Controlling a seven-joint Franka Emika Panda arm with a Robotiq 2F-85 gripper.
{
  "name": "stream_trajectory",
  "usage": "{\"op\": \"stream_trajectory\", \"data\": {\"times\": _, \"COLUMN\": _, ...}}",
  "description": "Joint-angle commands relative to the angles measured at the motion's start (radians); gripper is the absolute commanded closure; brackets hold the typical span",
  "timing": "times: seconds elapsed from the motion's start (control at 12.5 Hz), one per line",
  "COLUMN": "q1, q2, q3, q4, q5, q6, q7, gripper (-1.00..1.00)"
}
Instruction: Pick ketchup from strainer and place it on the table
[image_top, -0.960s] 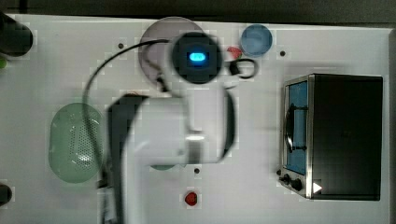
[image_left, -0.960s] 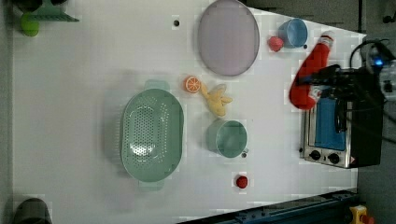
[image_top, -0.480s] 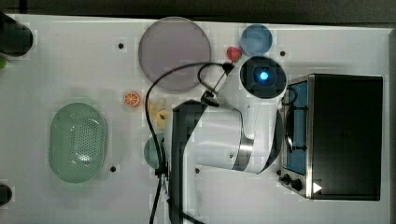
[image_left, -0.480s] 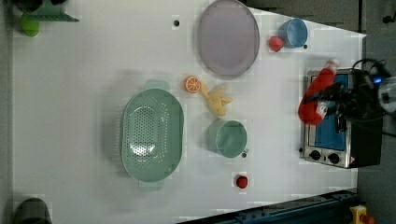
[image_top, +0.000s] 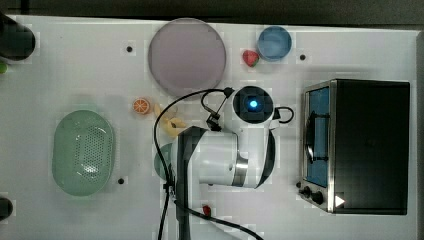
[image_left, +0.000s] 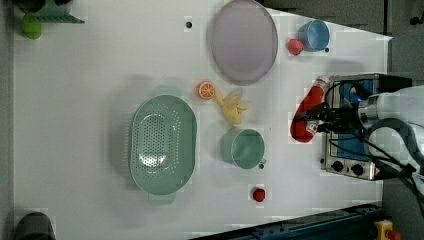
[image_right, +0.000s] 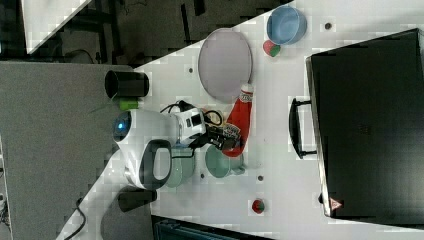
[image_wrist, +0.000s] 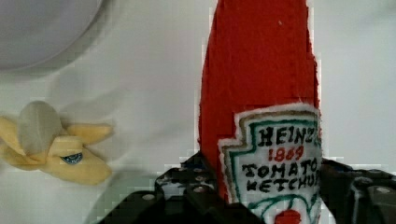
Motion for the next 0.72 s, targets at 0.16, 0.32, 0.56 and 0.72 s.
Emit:
{"op": "stream_trajectory", "data": {"times": 0.16, "q1": 0.006, "q2": 0.063, "q3": -0.009, "q4": -0.021, "q5": -0.003, "q6": 0.104, "q7": -0.035, "gripper": -0.29}}
{"op": "stream_trajectory", "data": {"times": 0.32, "q1": 0.006, "q2": 0.081, "q3": -0.01, "q4": -0.017, "q5": -0.003, "q6": 0.126, "q7": -0.034, "gripper": -0.72}}
{"op": "stream_trajectory", "data": {"times": 0.56, "q1": 0.005, "q2": 0.037, "q3": -0.009, "q4": -0.004, "q5": 0.001, "q6": 0.084, "q7": -0.032, "gripper": -1.0}}
{"op": "stream_trajectory", "data": {"times": 0.72, "q1": 0.005, "q2": -0.015, "q3": -0.007, "q4": 0.036, "q5": 0.004, "q6": 0.037, "q7": -0.031, "gripper": -1.0}}
